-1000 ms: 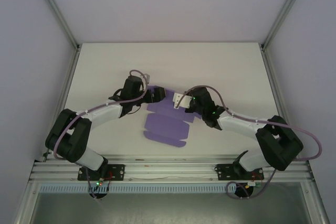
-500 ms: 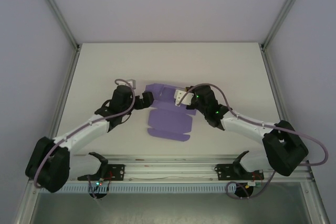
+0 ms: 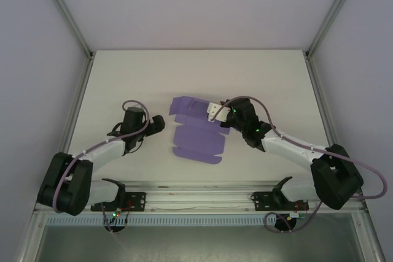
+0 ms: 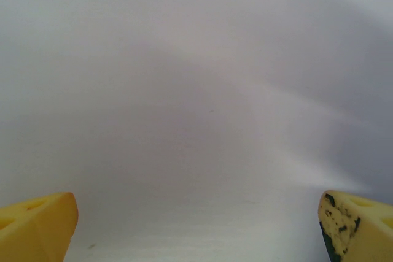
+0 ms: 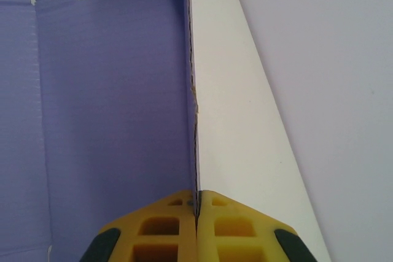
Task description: Assemble paper box
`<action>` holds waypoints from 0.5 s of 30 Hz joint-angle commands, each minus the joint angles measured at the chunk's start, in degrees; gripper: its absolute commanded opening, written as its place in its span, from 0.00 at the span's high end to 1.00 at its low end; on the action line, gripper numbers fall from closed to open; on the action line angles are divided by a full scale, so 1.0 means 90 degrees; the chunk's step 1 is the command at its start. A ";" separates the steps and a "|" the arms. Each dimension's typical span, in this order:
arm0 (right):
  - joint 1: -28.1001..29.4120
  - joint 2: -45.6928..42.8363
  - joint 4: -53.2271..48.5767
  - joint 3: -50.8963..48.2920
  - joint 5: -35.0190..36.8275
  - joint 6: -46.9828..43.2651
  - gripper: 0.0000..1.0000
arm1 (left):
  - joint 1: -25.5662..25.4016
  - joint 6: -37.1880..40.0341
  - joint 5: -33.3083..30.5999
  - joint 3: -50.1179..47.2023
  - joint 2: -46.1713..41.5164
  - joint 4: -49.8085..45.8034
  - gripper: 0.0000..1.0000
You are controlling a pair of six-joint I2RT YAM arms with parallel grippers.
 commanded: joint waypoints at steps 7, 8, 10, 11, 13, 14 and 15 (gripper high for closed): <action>-0.0104 -0.0079 -0.0178 0.0373 -0.0345 0.0796 1.00 | 0.0019 0.0526 0.1334 0.0204 0.0977 0.1540 0.00; -0.0104 -0.0082 -0.0206 0.0366 -0.0400 0.0796 1.00 | 0.0018 0.0507 0.1474 0.0136 0.0985 0.1730 0.00; -0.0112 -0.0051 -0.0294 0.0412 -0.0429 0.0806 1.00 | 0.0019 0.0450 0.1703 -0.0009 0.0929 0.2133 0.00; -0.0108 -0.0031 -0.0340 0.0438 -0.0398 0.0811 1.00 | 0.0021 0.0404 0.1742 -0.0089 0.0882 0.2291 0.00; -0.0106 -0.0002 -0.0381 0.0466 -0.0322 0.0813 1.00 | 0.0022 0.0382 0.1811 -0.0218 0.0761 0.2508 0.00; -0.0112 0.0007 -0.0371 0.0471 -0.0292 0.0807 1.00 | 0.0020 0.0368 0.1777 -0.0256 0.0710 0.2516 0.00; -0.0110 0.0019 -0.0371 0.0471 -0.0288 0.0813 1.00 | 0.0020 0.0372 0.1757 -0.0263 0.0663 0.2490 0.00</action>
